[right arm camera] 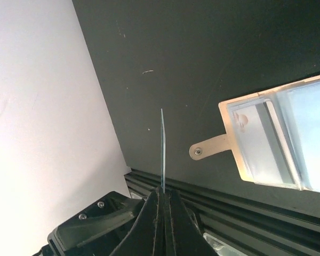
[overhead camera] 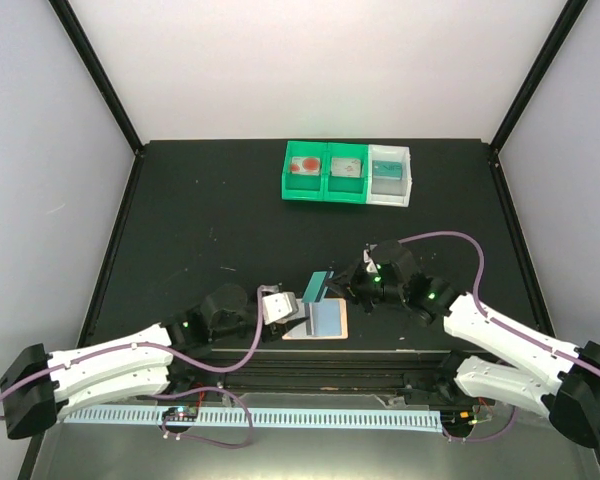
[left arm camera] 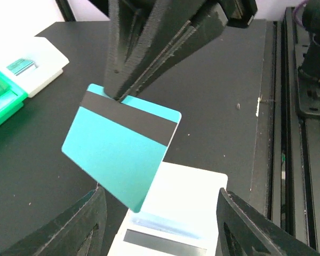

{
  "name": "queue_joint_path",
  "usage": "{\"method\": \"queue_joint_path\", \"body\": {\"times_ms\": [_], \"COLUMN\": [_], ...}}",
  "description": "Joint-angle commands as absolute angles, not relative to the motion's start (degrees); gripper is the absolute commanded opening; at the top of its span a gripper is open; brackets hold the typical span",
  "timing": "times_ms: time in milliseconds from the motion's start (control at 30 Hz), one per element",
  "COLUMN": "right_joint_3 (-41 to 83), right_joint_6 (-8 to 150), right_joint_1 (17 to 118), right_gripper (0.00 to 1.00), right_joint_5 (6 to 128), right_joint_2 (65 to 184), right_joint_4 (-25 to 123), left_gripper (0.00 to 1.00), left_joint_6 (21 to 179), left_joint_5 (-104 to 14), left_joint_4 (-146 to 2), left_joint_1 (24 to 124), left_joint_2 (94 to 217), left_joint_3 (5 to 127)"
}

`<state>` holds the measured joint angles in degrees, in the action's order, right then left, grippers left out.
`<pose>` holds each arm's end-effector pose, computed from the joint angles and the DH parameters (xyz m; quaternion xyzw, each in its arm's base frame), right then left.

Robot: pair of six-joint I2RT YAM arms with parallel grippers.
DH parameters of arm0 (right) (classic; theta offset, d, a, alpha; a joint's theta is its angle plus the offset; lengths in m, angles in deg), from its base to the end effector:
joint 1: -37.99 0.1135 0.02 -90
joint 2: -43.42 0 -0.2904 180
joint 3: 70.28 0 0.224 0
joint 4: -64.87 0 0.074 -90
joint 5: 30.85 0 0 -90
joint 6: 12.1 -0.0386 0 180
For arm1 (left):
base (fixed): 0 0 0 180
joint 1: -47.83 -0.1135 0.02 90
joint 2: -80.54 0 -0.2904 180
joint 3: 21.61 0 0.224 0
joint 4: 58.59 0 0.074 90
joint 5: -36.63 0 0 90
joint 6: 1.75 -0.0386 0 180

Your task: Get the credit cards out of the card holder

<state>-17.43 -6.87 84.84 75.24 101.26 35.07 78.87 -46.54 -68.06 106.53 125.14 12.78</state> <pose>0.1152 0.1385 0.2765 0.2238 0.8509 0.4693 0.0749 0.0685 -0.1215 0.2399 0.4853 0.6571 -0.2841 0.5021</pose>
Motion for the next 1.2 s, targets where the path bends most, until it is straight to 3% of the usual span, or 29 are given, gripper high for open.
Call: {"method": "queue_joint_path", "body": {"times_ms": [0,467,567,800,933,1067,1167], "right_joint_3": [-16.5,-17.4,-18.0,-18.9,-18.8,-20.1,-21.6], "right_joint_6": [-8.8,-9.7,-9.8,-8.8,-6.5,-4.5,-2.2], "right_joint_1": [84.7,84.7,84.7,84.7,84.7,84.7,84.7], "right_gripper": [0.01,0.01,0.01,0.01,0.01,0.15,0.38], "right_joint_5": [75.9,78.6,78.6,79.3,78.4,76.9,75.1], "right_joint_2": [99.8,100.9,100.6,100.7,100.3,99.2,97.4], "right_joint_4": [36.1,39.3,39.9,41.5,41.4,42.5,43.8], "left_gripper": [0.58,0.47,0.37,0.04,0.02,0.02,0.02], "left_joint_6": [71.0,67.3,67.2,68.5,70.3,73.2,75.0], "left_joint_5": [-49.3,-59.9,-61.4,-63.5,-65.5,-66.1,-65.5], "left_joint_4": [-65.5,-60.1,-59.6,-59.6,-61.0,-61.6,-61.7], "left_joint_1": [108.1,111.0,111.4,111.5,111.5,111.4,111.4], "left_joint_2": [127.9,131.8,131.3,128.2,127.3,126.8,126.5], "left_joint_3": [16.7,15.2,14.6,13.9,14.2,13.6,13.2]}}
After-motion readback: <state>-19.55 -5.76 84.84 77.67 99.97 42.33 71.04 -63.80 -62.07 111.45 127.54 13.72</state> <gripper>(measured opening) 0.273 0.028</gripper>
